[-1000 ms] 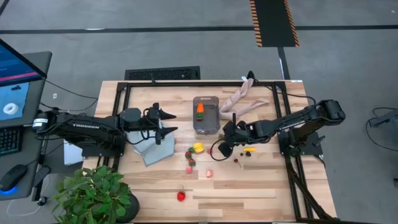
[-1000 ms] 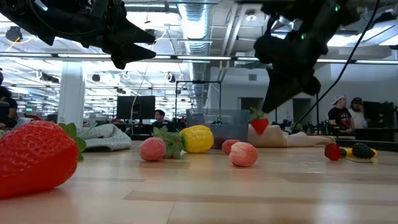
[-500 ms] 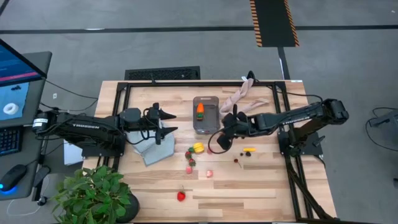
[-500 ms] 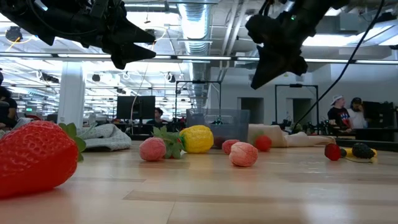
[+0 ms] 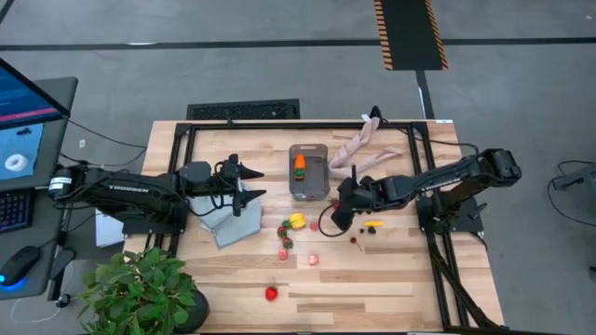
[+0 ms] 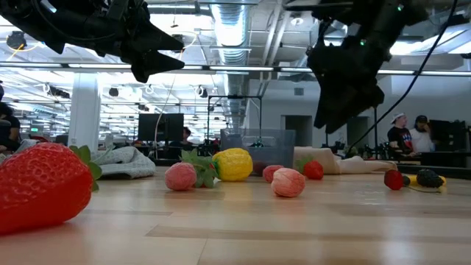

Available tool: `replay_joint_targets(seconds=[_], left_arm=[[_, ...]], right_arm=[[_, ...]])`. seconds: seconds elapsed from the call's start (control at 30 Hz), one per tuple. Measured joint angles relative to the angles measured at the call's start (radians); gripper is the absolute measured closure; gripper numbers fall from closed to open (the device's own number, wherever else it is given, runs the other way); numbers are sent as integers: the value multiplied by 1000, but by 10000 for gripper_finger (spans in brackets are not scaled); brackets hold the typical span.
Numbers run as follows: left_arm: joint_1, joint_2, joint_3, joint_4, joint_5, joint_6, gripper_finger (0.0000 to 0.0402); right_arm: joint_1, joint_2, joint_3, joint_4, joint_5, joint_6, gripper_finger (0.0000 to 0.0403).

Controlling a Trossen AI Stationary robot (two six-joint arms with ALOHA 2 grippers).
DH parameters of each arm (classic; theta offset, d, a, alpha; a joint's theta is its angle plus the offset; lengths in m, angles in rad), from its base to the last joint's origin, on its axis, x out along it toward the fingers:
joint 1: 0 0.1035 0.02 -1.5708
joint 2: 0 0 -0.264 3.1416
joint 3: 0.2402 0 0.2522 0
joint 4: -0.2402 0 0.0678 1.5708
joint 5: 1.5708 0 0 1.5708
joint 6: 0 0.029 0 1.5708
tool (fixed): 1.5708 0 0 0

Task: Pick and placing Produce into tupperware
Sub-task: Put the red strawberry into the black bin

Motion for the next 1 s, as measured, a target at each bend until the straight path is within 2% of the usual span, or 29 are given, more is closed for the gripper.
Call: replay_joint_targets(seconds=[0.1,0.27,0.73,1.0], left_arm=[[0,0,0,0,0,0,135],[0,0,0,1,0,0,135],[0,0,0,3,0,2,135],[0,0,0,4,0,2,135]], right_arm=[[-6,0,-34,68,1,0,135],[-20,0,-86,139,19,17,134],[-67,181,-96,230,41,-2,133],[-72,229,-96,279,37,-10,136]])
